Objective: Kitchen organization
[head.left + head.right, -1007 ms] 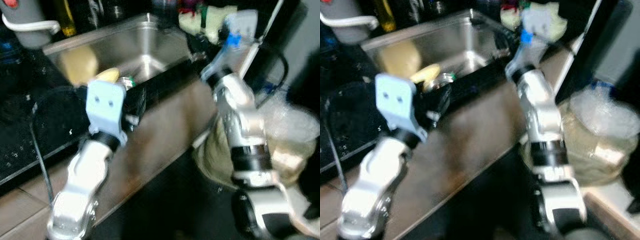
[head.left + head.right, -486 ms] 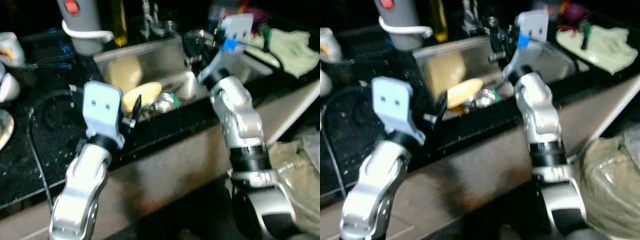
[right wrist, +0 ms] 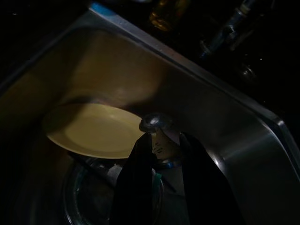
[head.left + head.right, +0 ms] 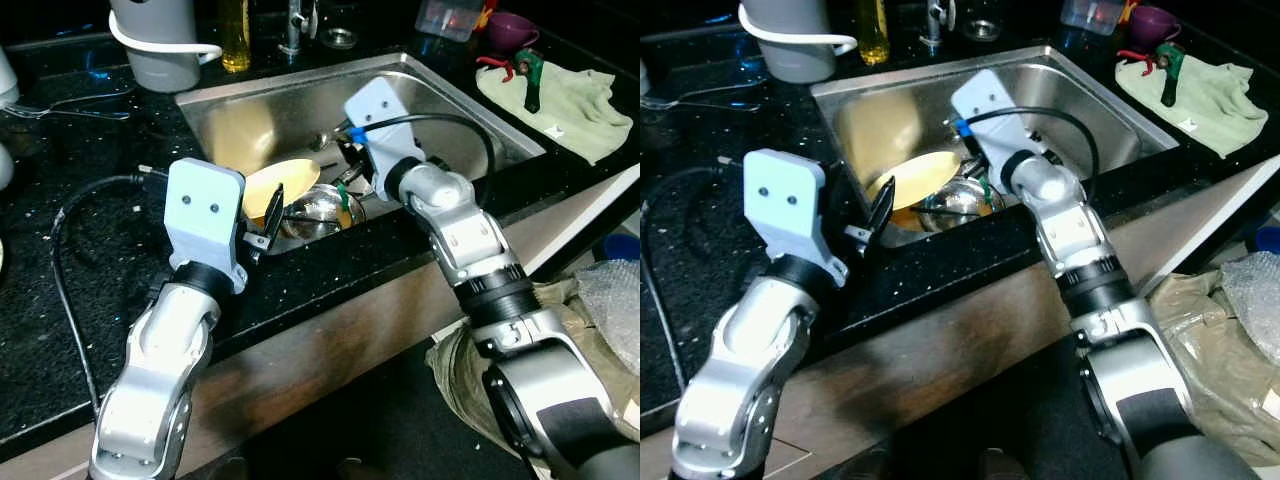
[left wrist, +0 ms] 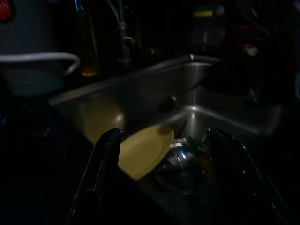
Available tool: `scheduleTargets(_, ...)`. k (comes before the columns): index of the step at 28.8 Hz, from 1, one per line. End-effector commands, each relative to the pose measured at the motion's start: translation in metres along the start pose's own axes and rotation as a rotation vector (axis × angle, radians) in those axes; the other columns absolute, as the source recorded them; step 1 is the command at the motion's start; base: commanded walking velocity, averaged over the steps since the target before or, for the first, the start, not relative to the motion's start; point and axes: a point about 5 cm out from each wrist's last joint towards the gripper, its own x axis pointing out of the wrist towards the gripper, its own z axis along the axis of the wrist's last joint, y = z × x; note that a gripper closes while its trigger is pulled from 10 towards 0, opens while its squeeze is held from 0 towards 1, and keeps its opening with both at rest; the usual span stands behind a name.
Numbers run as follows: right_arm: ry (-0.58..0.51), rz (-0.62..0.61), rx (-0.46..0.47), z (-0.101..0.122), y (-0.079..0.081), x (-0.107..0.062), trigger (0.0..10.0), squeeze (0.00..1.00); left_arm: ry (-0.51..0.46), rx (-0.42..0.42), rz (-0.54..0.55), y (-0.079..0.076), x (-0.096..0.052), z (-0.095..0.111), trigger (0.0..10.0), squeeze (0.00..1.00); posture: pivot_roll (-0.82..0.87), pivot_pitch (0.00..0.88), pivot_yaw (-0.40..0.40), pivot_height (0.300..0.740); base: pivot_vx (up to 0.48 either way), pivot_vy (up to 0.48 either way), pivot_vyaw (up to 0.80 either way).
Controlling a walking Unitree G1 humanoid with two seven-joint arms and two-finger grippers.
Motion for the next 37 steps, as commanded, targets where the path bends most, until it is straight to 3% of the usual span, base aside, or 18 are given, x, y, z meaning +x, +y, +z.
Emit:
scheduleTargets(1, 0.068, 0.020, -0.011, -0.008, 0.002, 0.002, 10.0, 0.00, 0.010, 0.001, -0.010, -0.004, -0.005, 0.000, 10.0, 0.00, 0.09, 0.074, -0.099, 0.740, 0.000, 0.000, 0.00)
scheduleTargets(9, 0.272, 0.064, 0.003, -0.039, 0.023, 0.011, 10.0, 0.00, 0.044, 0.004, -0.031, -0.010, -0.016, -0.006, 10.0, 0.00, 0.11, 0.071, -0.103, 0.740, 0.000, 0.000, 0.00)
scheduleTargets(12, 0.287, 0.052, 0.025, -0.042, 0.024, 0.013, 10.0, 0.00, 0.045, 0.004, -0.034, -0.011, -0.016, -0.006, 10.0, 0.00, 0.11, 0.069, -0.103, 0.740, 0.000, 0.000, 0.00)
scheduleTargets(13, 0.273, 0.037, 0.049, -0.042, 0.024, 0.014, 10.0, 0.12, 0.044, 0.004, -0.034, -0.012, -0.016, -0.005, 10.0, 0.00, 0.11, 0.069, -0.103, 0.740, 0.000, 0.000, 0.00)
scheduleTargets(14, 0.224, 0.014, 0.109, -0.038, 0.023, 0.016, 10.0, 1.00, 0.043, 0.005, -0.035, -0.012, -0.016, -0.005, 10.0, 0.00, 0.11, 0.069, -0.103, 0.740, 0.000, 0.000, 0.00)
scheduleTargets(16, 0.119, -0.025, 0.255, -0.030, 0.020, 0.017, 10.0, 1.00, 0.042, 0.013, -0.034, -0.013, -0.016, -0.005, 10.0, 0.00, 0.10, 0.071, -0.102, 0.740, 0.000, 0.000, 0.00)
scheduleTargets(17, 0.072, -0.039, 0.313, -0.027, 0.018, 0.016, 10.0, 1.00, 0.041, 0.015, -0.033, -0.013, -0.016, -0.005, 10.0, 0.00, 0.10, 0.071, -0.102, 0.740, 0.000, 0.000, 0.00)
scheduleTargets(18, 0.072, -0.039, 0.313, -0.027, 0.018, 0.016, 10.0, 1.00, 0.041, 0.015, -0.033, -0.013, -0.016, -0.005, 10.0, 0.00, 0.10, 0.071, -0.102, 0.740, 0.000, 0.000, 0.00)
scheduleTargets(20, -0.050, -0.059, 0.457, -0.021, 0.011, 0.012, 10.0, 1.00, 0.040, 0.017, -0.029, -0.012, -0.016, -0.005, 10.0, 0.00, 0.10, 0.076, -0.099, 0.740, 0.000, 0.000, 0.00)
scheduleTargets(23, -0.098, -0.068, 0.513, -0.019, 0.008, 0.010, 10.0, 1.00, 0.040, 0.018, -0.027, -0.012, -0.017, -0.004, 10.0, 0.00, 0.10, 0.077, -0.098, 0.740, 0.000, 0.000, 0.00)
scheduleTargets(24, -0.181, -0.066, 0.607, -0.018, 0.003, 0.004, 10.0, 0.35, 0.040, 0.021, -0.023, -0.011, -0.017, -0.005, 10.0, 0.00, 0.10, 0.079, -0.096, 0.740, 0.000, 0.000, 0.00)
scheduleTargets(25, -0.268, -0.045, 0.704, -0.016, 0.000, -0.003, 10.0, 0.00, 0.040, 0.024, -0.016, -0.010, -0.016, -0.005, 10.0, 0.00, 0.09, 0.079, -0.095, 0.740, 0.000, 0.000, 0.00)
scheduleTargets(27, -0.429, 0.027, 0.844, -0.012, -0.004, -0.019, 10.0, 0.00, 0.041, 0.030, 0.004, -0.007, -0.015, -0.005, 10.0, 0.00, 0.09, 0.081, -0.089, 0.740, 0.000, 0.000, 0.00)
scheduleTargets(31, -0.529, 0.116, 0.909, -0.009, -0.001, -0.031, 10.0, 0.00, 0.047, 0.026, 0.020, -0.005, -0.014, -0.005, 10.0, 0.00, 0.09, 0.083, -0.087, 0.740, 0.000, 0.000, 0.00)
scheduleTargets(34, -0.640, 0.255, 0.979, -0.008, 0.009, -0.051, 10.0, 0.00, 0.068, 0.020, 0.053, -0.002, -0.013, -0.008, 10.0, 0.00, 0.08, 0.085, -0.077, 0.740, 0.000, 0.000, 0.00)
scheduleTargets(37, -0.661, 0.272, 0.997, -0.009, 0.012, -0.057, 10.0, 0.00, 0.078, 0.030, 0.065, -0.001, -0.013, -0.009, 10.0, 0.00, 0.08, 0.084, -0.074, 0.740, 0.000, 0.000, 0.00)
